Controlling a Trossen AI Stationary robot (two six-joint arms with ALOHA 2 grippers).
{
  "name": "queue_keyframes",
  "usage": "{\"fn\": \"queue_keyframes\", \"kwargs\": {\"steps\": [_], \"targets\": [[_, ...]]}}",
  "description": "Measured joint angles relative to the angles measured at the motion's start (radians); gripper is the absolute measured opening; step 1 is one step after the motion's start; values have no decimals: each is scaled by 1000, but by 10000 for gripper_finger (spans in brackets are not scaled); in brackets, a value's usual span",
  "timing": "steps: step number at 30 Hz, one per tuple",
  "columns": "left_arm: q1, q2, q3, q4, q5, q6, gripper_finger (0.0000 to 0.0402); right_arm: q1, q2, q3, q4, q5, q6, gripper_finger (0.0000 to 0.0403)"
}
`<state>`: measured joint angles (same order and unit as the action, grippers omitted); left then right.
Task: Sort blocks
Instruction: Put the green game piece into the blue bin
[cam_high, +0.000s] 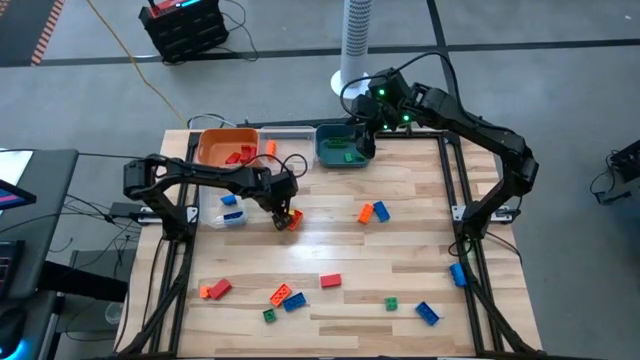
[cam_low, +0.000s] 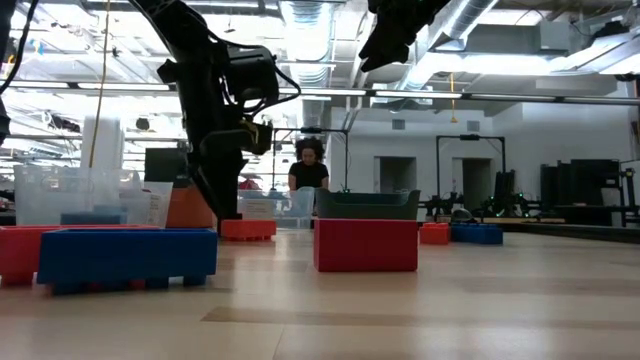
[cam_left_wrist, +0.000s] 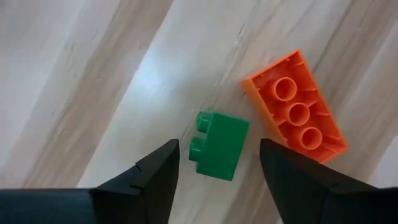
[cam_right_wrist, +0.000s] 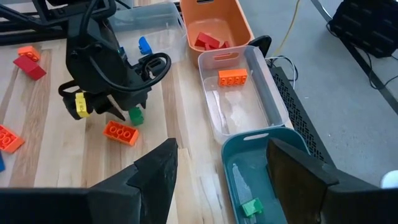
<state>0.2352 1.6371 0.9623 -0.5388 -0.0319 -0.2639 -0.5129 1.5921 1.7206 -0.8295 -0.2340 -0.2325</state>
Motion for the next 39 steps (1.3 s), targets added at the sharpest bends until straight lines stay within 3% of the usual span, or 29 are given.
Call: {"fn": "queue_keyframes", "kwargs": {"steps": [5,20,39], "targets": [[0,0,0,-1,0,25,213,0,0,0,0,0,0,254],[1,0,3,4,-34,38,79,0,0,0,0,0,6,254],[5,0,162,-175,-23,84,74,0,0,0,-13,0,-3,254]]}}
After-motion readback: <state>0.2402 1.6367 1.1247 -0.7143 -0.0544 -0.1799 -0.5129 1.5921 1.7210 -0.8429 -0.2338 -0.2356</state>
